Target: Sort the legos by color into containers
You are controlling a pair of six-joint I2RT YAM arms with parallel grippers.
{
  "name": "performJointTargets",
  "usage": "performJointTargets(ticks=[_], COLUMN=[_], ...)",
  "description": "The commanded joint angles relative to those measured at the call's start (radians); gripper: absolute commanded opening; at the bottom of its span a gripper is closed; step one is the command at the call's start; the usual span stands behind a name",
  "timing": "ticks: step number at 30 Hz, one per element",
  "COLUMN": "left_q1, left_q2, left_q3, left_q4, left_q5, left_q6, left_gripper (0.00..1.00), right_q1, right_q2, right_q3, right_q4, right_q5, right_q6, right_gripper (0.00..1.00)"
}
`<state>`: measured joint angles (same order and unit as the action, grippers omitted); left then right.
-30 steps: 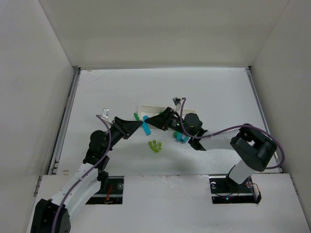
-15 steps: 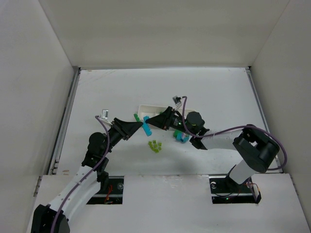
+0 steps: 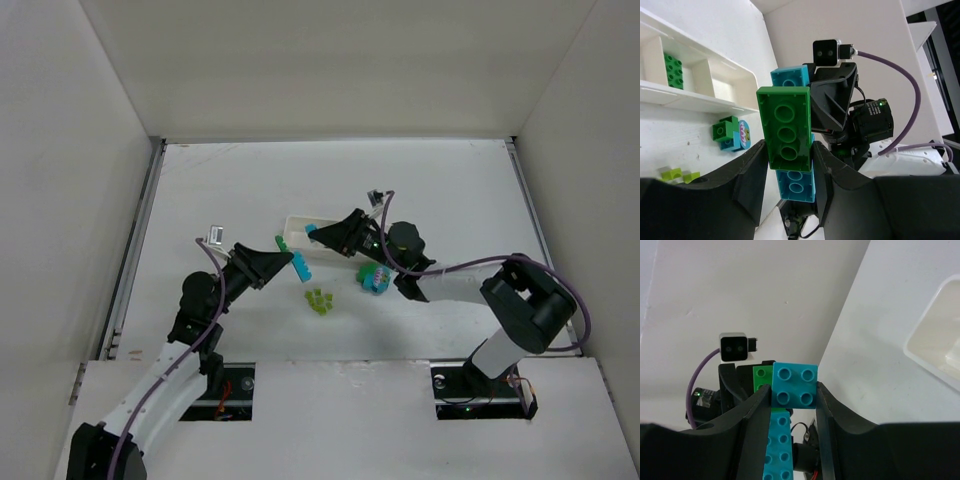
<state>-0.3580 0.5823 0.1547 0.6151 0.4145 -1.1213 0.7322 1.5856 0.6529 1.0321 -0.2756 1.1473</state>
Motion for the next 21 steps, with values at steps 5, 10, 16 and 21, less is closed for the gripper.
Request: performJointTargets(ticks=[5,10,16,21], left_q1=[0.112,0.167,0.182,0.187], left_q2=[-0.029,-0.015,0.014,0.021], left_q3=[0.091,0.12,0.092,0.085], left_q4=[-0.011,-0.028,-0.014,-0.012], left_q5=[-0.013,-0.029,-0.043,-0.045], left_q6=[0.029,0.029,0.035,0.041], left_gripper=[0.06,0.08,0.08,0.09], right_q1=[-0.003,-0.003,0.016,0.029], right_q2=[0.071,0.117,0.172,0.235], right_q3=[0.174,0.309,0.418,0.51], right_q4=[-0.258,-0.522,-0.679,-0.762], right_q5=[0.102,0.245,0.306,0.302], right_q6=[-0.121,-0.225,-0.279,-0.297], right_gripper=[0.38,0.39,0.42,0.42])
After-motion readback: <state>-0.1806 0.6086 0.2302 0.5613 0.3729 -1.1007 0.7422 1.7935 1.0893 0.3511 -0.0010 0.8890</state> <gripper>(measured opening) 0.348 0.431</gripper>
